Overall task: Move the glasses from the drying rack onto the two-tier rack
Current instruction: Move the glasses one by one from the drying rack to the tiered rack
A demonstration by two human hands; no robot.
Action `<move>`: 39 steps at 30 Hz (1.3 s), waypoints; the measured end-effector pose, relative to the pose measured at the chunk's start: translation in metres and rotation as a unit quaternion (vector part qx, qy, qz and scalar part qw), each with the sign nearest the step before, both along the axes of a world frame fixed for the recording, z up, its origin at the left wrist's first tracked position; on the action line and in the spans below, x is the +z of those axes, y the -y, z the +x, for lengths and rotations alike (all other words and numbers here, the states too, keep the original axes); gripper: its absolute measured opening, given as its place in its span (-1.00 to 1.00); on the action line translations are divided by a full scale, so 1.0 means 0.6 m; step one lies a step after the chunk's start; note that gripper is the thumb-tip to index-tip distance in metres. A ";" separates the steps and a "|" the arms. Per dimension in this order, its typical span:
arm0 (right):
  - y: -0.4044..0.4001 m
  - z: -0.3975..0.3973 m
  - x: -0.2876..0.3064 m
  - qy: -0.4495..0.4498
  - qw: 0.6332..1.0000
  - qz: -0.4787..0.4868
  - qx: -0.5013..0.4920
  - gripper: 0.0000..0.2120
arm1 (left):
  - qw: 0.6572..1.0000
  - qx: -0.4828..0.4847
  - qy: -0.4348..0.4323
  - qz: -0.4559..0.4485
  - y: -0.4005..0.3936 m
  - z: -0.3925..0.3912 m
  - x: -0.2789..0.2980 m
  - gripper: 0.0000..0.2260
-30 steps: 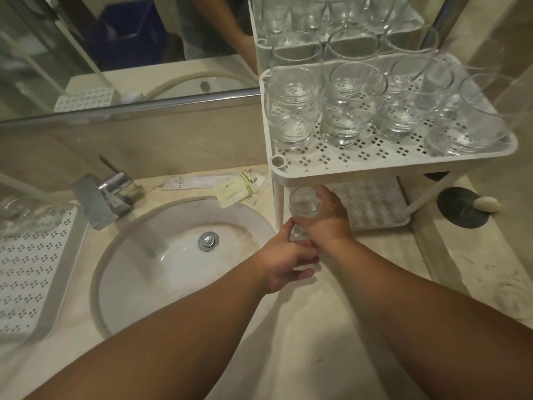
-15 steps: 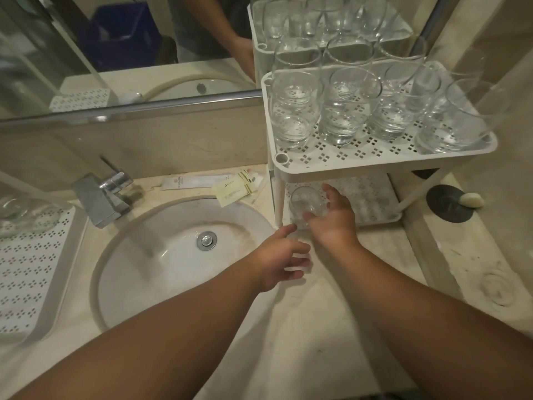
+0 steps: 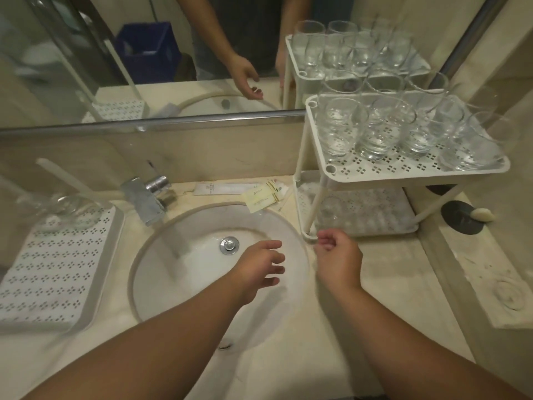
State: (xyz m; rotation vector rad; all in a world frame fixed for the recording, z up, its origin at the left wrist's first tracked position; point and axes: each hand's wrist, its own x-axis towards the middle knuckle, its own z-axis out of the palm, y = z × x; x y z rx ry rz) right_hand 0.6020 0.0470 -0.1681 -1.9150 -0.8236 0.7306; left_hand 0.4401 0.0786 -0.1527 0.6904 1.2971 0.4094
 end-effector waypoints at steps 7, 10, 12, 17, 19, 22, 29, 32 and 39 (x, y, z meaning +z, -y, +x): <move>-0.035 -0.128 0.033 -0.027 0.994 -0.004 0.108 -0.79 | 0.997 0.058 -0.024 0.042 -0.013 -0.136 0.026 -0.73; -0.056 -0.195 0.045 -0.015 0.991 0.007 0.136 -0.81 | 0.994 0.067 -0.039 0.076 -0.019 -0.194 0.044 -0.75; -0.067 -0.240 0.053 -0.016 0.988 0.013 0.151 -0.83 | 0.990 0.070 -0.059 0.111 -0.022 -0.233 0.058 -0.74; -0.096 -0.353 0.075 -0.011 0.976 0.018 0.218 -0.83 | 0.974 0.104 -0.095 0.177 -0.036 -0.329 0.101 -0.73; -0.108 -0.402 0.086 -0.006 0.970 0.023 0.243 -0.81 | 0.967 0.118 -0.106 0.201 -0.047 -0.372 0.122 -0.74; -0.128 -0.475 0.099 0.017 0.954 0.042 0.295 -0.81 | 0.952 0.143 -0.132 0.239 -0.067 -0.442 0.153 -0.75; -0.196 -0.624 0.116 0.119 0.900 0.056 0.416 -0.79 | 0.934 0.162 -0.175 0.267 -0.096 -0.591 0.206 -0.76; -0.230 -0.677 0.119 0.179 0.865 0.024 0.467 -0.68 | 0.927 0.177 -0.193 0.268 -0.105 -0.637 0.209 -0.76; -0.288 -0.757 0.098 0.292 0.788 -0.020 0.541 -0.47 | 0.930 0.184 -0.211 0.240 -0.111 -0.701 0.180 -0.74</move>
